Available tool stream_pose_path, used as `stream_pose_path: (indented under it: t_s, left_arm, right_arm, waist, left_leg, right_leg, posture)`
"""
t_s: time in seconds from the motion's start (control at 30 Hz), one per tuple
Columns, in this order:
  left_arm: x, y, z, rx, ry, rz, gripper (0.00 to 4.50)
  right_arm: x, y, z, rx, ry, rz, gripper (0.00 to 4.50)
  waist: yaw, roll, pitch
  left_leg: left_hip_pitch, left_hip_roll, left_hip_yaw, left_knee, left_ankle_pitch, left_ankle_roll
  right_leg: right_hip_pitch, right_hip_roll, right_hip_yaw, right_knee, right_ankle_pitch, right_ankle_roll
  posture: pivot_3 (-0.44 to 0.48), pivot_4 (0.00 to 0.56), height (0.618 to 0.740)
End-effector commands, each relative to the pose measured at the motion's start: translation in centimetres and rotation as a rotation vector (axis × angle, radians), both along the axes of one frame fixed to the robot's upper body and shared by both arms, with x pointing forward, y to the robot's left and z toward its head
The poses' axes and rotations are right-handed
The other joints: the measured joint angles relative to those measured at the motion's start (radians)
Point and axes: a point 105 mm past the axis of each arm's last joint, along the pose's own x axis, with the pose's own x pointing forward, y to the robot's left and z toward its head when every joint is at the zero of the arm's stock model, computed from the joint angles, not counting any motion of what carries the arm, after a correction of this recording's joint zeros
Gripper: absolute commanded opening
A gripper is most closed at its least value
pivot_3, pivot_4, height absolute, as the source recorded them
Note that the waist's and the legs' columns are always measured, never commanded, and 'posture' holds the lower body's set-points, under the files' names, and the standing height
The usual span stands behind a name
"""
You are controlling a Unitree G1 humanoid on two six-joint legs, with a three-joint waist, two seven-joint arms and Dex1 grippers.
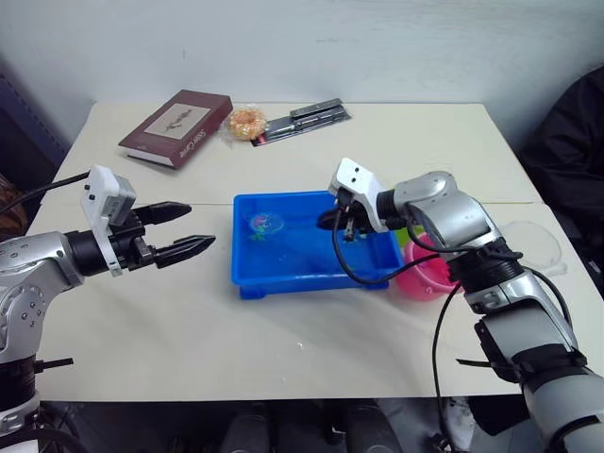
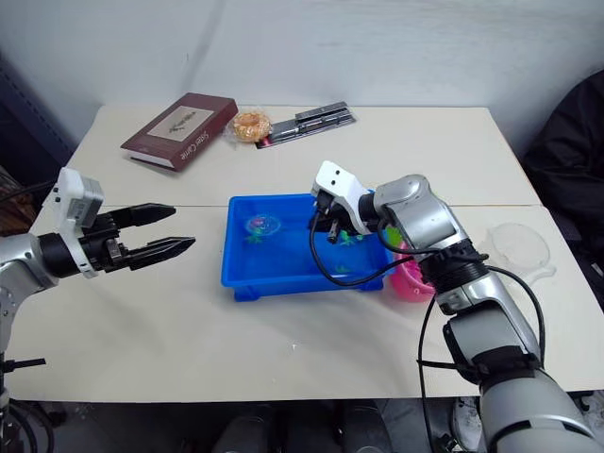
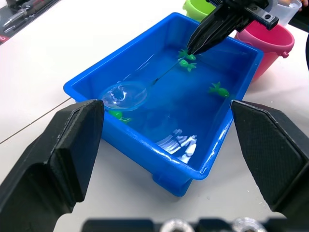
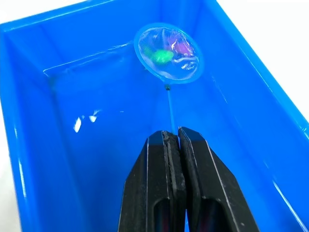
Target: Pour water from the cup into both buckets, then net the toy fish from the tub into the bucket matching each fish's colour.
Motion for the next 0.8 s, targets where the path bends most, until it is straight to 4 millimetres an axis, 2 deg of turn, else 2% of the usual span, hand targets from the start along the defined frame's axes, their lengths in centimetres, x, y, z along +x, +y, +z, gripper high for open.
stream_pose_path:
  t_s: [0.03, 0.17, 0.27, 0.37, 0.47, 0.57, 0.63, 0.8]
  left_arm:
    - [0.0, 0.1, 1.0, 0.014, -0.047, 0.001, 4.45]
    - [0.1, 0.1, 1.0, 0.013, -0.048, -0.001, 4.45]
    - [0.2, 0.0, 1.1, 0.013, -0.05, -0.002, 4.45]
    - [0.3, 0.1, 1.1, 0.012, -0.053, -0.002, 4.45]
    - [0.3, 0.1, 1.1, 0.016, -0.053, -0.006, 4.45]
    - [0.4, 0.2, 1.1, 0.02, -0.055, -0.005, 4.45]
    - [0.5, 0.2, 1.1, 0.022, -0.056, -0.006, 4.45]
    - [0.6, 0.1, 1.2, 0.026, -0.058, -0.01, 4.45]
  right_arm:
    - [-0.2, 0.9, 0.9, -0.031, -0.053, 0.063, 0.0]
    - [-0.6, 0.8, 0.7, -0.092, -0.059, 0.113, 0.0]
    - [-1.1, 0.0, 0.7, -0.14, -0.055, 0.145, 0.0]
    - [-1.4, -0.7, 1.5, -0.16, -0.057, 0.161, 0.0]
    - [-1.5, -0.4, 3.0, -0.119, -0.062, 0.16, 0.0]
    - [-1.4, 0.0, 3.5, -0.104, -0.078, 0.163, 0.0]
    - [-1.4, 0.2, 3.6, -0.094, -0.078, 0.161, 0.0]
    - [-0.7, 0.6, 2.2, -0.099, -0.044, 0.14, 0.0]
  waist:
    - [-0.001, 0.0, 0.0]
    - [-0.001, 0.0, 0.0]
    - [-0.001, 0.0, 0.0]
    - [0.001, 0.0, 0.0]
    - [0.0, 0.0, 0.0]
    - [-0.003, 0.0, 0.0]
    - [-0.002, 0.0, 0.0]
    - [-0.002, 0.0, 0.0]
  left_leg:
    - [0.0, 0.0, 0.0, 0.0, 0.0, 0.0]
    - [0.0, 0.0, 0.0, 0.0, 0.0, 0.0]
    - [0.0, 0.0, 0.0, 0.0, 0.0, 0.0]
    - [0.0, 0.0, 0.0, 0.0, 0.0, 0.0]
    - [0.0, 0.0, 0.0, 0.0, 0.0, 0.0]
    - [0.0, 0.0, 0.0, 0.0, 0.0, 0.0]
    - [0.0, 0.0, 0.0, 0.0, 0.0, 0.0]
    - [0.0, 0.0, 0.0, 0.0, 0.0, 0.0]
  right_leg:
    - [0.0, 0.0, 0.0, 0.0, 0.0, 0.0]
    - [0.0, 0.0, 0.0, 0.0, 0.0, 0.0]
    - [0.0, 0.0, 0.0, 0.0, 0.0, 0.0]
    - [0.0, 0.0, 0.0, 0.0, 0.0, 0.0]
    - [0.0, 0.0, 0.0, 0.0, 0.0, 0.0]
    - [0.0, 0.0, 0.0, 0.0, 0.0, 0.0]
    - [0.0, 0.0, 0.0, 0.0, 0.0, 0.0]
    - [0.0, 0.0, 0.0, 0.0, 0.0, 0.0]
  posture:
    - [0.0, 0.15, 0.74]
    - [0.0, 0.15, 0.74]
    - [0.0, 0.15, 0.74]
    - [0.0, 0.15, 0.74]
    - [0.0, 0.15, 0.74]
    - [0.0, 0.15, 0.74]
    - [0.0, 0.15, 0.74]
    - [0.0, 0.15, 0.74]
